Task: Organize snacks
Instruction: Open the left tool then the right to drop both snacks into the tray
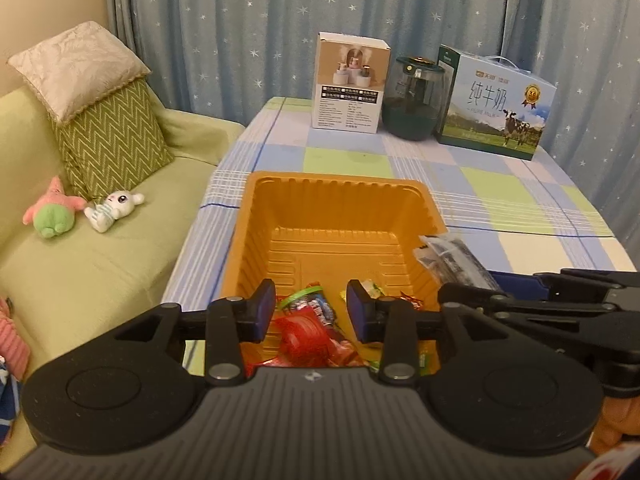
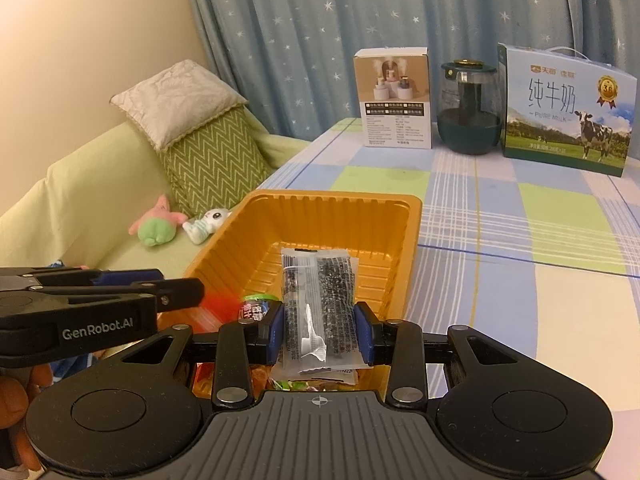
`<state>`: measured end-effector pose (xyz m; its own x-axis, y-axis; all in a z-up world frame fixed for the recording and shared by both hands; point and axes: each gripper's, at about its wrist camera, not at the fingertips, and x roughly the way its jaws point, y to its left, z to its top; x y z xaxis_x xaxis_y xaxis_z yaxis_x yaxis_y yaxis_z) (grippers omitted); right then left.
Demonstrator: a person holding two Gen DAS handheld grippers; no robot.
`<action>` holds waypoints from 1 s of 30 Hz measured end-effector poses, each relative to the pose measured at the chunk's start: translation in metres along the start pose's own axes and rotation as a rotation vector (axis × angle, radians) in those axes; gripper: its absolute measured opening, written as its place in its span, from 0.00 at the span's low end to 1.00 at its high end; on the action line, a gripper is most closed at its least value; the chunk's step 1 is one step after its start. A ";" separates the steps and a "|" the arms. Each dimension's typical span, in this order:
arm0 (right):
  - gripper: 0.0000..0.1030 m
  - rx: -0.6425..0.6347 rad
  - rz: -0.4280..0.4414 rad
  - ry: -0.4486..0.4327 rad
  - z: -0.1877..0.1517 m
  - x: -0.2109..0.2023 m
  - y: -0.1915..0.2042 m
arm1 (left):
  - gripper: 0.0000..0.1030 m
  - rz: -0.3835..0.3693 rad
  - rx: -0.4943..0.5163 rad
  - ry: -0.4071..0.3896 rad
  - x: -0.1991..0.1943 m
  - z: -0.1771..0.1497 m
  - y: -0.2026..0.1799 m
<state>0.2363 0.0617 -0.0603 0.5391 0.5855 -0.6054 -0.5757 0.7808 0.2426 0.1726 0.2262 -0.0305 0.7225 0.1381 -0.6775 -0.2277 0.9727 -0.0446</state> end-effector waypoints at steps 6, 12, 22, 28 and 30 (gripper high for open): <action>0.36 0.005 0.013 -0.004 0.001 0.000 -0.001 | 0.34 0.010 -0.009 0.000 0.000 0.000 0.003; 0.36 -0.002 0.027 -0.012 0.001 0.000 0.004 | 0.34 0.015 -0.017 -0.006 -0.002 0.000 0.005; 0.54 -0.012 0.078 -0.026 0.001 0.012 0.005 | 0.34 0.023 -0.045 -0.010 -0.003 0.000 0.011; 0.57 0.016 0.045 -0.055 0.005 0.004 -0.008 | 0.34 0.021 -0.062 -0.013 -0.004 0.000 0.014; 0.57 0.021 0.027 -0.057 0.006 0.002 -0.013 | 0.34 0.017 -0.059 -0.012 -0.005 0.000 0.012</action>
<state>0.2482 0.0542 -0.0600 0.5580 0.6178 -0.5540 -0.5781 0.7684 0.2747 0.1665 0.2373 -0.0277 0.7259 0.1572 -0.6696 -0.2781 0.9575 -0.0766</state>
